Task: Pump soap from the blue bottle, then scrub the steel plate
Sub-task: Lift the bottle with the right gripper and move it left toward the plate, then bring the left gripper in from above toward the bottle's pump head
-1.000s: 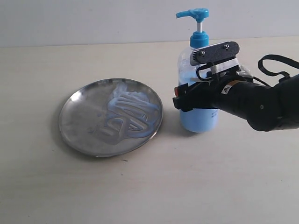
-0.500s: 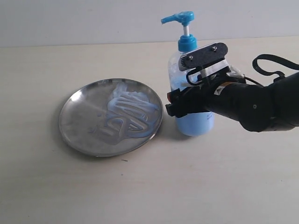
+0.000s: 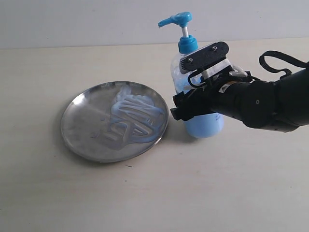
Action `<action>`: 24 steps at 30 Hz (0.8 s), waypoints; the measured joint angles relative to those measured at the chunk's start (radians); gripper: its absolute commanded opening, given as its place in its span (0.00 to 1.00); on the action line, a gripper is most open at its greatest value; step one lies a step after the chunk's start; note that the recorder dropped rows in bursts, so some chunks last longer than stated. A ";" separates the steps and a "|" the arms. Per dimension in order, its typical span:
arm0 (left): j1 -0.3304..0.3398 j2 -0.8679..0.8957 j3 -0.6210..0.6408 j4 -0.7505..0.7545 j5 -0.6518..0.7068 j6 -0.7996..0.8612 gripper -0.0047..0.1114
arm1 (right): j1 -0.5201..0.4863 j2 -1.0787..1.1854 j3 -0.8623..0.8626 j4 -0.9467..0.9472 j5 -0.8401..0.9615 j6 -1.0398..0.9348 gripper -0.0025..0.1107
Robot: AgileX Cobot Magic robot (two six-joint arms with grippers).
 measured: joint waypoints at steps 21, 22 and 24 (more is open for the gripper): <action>0.000 0.283 -0.084 -0.023 0.024 0.011 0.04 | 0.000 0.038 -0.079 -0.062 0.073 -0.004 0.02; 0.000 0.286 -0.087 -0.023 0.024 0.020 0.04 | 0.000 0.044 -0.087 -0.068 0.077 -0.004 0.02; 0.000 0.298 -0.092 -0.023 0.024 0.039 0.04 | 0.000 0.054 -0.102 -0.074 0.082 -0.004 0.02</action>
